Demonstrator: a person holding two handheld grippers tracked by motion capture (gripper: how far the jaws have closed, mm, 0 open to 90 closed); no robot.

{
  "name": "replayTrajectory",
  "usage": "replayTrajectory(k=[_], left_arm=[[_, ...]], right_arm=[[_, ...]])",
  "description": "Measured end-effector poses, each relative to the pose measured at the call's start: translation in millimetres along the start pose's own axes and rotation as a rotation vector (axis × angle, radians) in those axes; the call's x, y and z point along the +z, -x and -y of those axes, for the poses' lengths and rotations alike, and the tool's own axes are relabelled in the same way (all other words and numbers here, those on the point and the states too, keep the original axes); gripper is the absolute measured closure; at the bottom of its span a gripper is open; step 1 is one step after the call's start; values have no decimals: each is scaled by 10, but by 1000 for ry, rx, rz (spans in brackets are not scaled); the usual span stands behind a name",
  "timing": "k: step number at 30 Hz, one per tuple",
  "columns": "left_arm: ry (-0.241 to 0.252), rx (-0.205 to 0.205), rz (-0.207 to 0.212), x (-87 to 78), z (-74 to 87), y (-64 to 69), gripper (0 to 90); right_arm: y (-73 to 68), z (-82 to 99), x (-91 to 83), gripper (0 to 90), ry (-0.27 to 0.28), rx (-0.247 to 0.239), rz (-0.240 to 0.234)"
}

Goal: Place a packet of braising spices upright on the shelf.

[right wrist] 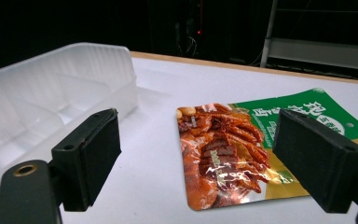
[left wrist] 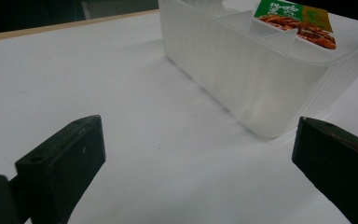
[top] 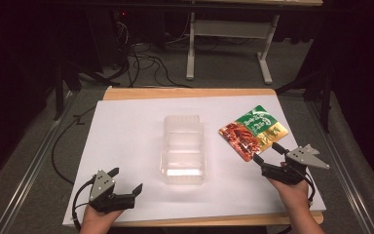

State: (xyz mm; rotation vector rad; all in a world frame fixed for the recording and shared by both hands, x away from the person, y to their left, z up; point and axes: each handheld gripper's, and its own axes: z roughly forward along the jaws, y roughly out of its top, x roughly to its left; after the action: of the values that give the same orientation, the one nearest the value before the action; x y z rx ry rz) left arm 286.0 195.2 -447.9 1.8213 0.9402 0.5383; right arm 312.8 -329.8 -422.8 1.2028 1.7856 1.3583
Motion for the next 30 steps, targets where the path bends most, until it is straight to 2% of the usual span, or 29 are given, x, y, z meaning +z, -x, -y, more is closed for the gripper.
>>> replayTrajectory(k=[5, 13, 18, 20, 25, 30], left_arm=[[-16, 25, 10, 33, 1, -13, 35], [-17, 39, 24, 32, -11, -1, 49], [-27, -4, 31, 47, 9, -37, 59], [-29, -6, 37, 50, 11, -35, 63], [-44, 19, 70, 46, 26, -18, 64], [-38, -9, 82, 37, 22, -80, 64]], right_arm=[[11, 13, 49, 153, -21, -17, -4], [-37, 20, 62, 159, -33, -39, -1], [-62, 46, 80, 162, -43, -52, -4], [-65, 50, 86, 163, -44, -50, -3], [-74, 49, 152, 171, -54, -23, 20], [-106, 50, 168, 182, -66, -31, 56]])
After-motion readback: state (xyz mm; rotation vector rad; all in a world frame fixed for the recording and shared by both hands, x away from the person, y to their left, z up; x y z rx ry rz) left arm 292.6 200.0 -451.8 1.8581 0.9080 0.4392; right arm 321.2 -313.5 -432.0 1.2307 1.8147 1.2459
